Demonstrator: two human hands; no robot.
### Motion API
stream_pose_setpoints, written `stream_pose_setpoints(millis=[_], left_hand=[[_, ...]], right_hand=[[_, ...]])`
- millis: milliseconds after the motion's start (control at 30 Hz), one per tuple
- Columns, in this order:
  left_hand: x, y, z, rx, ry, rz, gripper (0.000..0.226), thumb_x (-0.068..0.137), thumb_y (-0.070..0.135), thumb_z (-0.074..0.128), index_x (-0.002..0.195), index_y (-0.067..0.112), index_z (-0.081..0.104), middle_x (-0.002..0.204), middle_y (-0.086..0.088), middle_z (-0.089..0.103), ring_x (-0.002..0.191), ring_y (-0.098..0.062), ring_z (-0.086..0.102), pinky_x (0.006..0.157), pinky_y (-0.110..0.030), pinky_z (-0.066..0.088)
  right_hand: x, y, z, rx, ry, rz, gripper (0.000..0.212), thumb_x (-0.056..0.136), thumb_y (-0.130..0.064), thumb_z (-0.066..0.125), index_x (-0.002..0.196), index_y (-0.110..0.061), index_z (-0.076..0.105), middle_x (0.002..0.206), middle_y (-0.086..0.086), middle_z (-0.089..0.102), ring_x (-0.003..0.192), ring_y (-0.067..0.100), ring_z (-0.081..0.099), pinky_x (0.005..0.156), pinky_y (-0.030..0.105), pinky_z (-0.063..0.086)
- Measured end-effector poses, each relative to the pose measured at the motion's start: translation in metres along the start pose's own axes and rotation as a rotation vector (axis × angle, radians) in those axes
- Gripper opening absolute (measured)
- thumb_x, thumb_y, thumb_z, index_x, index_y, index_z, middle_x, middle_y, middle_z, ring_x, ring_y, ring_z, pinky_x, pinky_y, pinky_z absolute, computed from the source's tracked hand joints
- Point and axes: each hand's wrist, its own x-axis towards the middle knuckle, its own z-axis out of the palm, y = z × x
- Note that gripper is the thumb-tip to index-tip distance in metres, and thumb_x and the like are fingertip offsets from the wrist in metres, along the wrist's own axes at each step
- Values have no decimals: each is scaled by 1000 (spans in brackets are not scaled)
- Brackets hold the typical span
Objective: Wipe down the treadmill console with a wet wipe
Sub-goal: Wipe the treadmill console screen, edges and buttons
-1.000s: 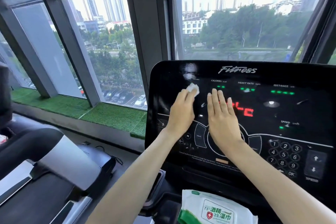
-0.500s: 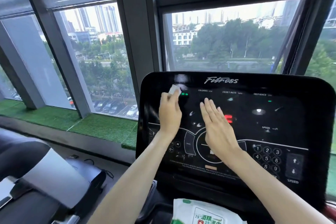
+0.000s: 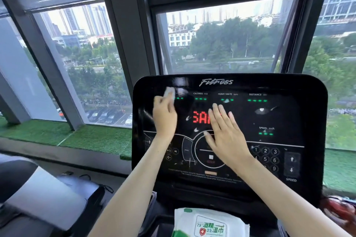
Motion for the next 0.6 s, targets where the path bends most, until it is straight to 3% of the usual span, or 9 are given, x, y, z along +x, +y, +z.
stream_pose_setpoints(millis=[33, 67, 167, 200, 300, 333, 467, 500, 600], left_hand=[[-2, 2, 2, -16, 53, -83, 32, 93, 4, 51, 121, 15, 62, 86, -1, 42, 68, -6, 42, 68, -12, 41], [-7, 8, 5, -6, 47, -51, 33, 93, 4, 51, 122, 15, 61, 86, 0, 42, 69, -8, 44, 67, -10, 40], [-27, 13, 8, 80, -192, 335, 35, 91, 3, 54, 122, 17, 61, 87, 4, 45, 73, -8, 47, 63, -16, 42], [-21, 8, 5, 91, -211, 357, 34, 91, 4, 54, 121, 18, 61, 87, 5, 45, 71, -6, 45, 62, -15, 43], [-2, -3, -2, 27, 18, -37, 34, 93, 5, 50, 123, 20, 61, 86, 0, 43, 65, -4, 41, 65, -9, 41], [-2, -1, -1, 22, 54, -85, 35, 94, 5, 49, 124, 19, 60, 87, 0, 43, 66, -5, 42, 64, -9, 40], [-22, 4, 2, 142, -215, 424, 33, 90, 5, 55, 121, 14, 61, 87, 1, 49, 70, -7, 47, 60, -18, 45], [-17, -1, 0, 132, -212, 406, 32, 90, 5, 56, 120, 14, 62, 86, 2, 48, 68, -5, 46, 60, -16, 43], [-5, -4, 0, 25, 25, -40, 32, 93, 7, 53, 122, 15, 61, 84, 1, 44, 62, -3, 40, 61, -14, 37]], right_hand=[[0, -1, 1, -2, -1, 3, 65, 94, -42, 30, 144, 1, 30, 154, 15, 25, 143, 26, 20, 114, 42, 14], [-1, -2, 2, -1, -2, 4, 65, 94, -41, 31, 144, 1, 30, 154, 16, 24, 143, 26, 20, 114, 43, 15], [-1, -2, 4, 6, 8, 2, 64, 95, -38, 29, 145, 2, 28, 154, 17, 21, 144, 27, 18, 114, 44, 14], [-1, -1, 5, 2, 11, 1, 63, 95, -37, 28, 145, 1, 26, 155, 16, 20, 144, 27, 16, 114, 44, 14], [-1, -2, 6, 2, 15, 6, 61, 96, -35, 28, 146, 1, 25, 155, 16, 19, 144, 26, 15, 115, 43, 13], [-1, -3, 7, 4, 17, 10, 61, 96, -34, 29, 146, 1, 25, 155, 16, 19, 144, 26, 16, 115, 44, 13], [-1, -4, 7, 0, 25, 13, 61, 95, -33, 30, 146, 1, 24, 155, 17, 19, 144, 27, 15, 115, 45, 14], [-1, -3, 7, -2, 26, 10, 61, 95, -32, 31, 146, 1, 24, 155, 17, 19, 144, 27, 15, 115, 45, 14], [-1, -4, 7, -2, 33, 9, 61, 95, -32, 31, 146, 2, 24, 155, 17, 19, 144, 28, 15, 115, 45, 14]])
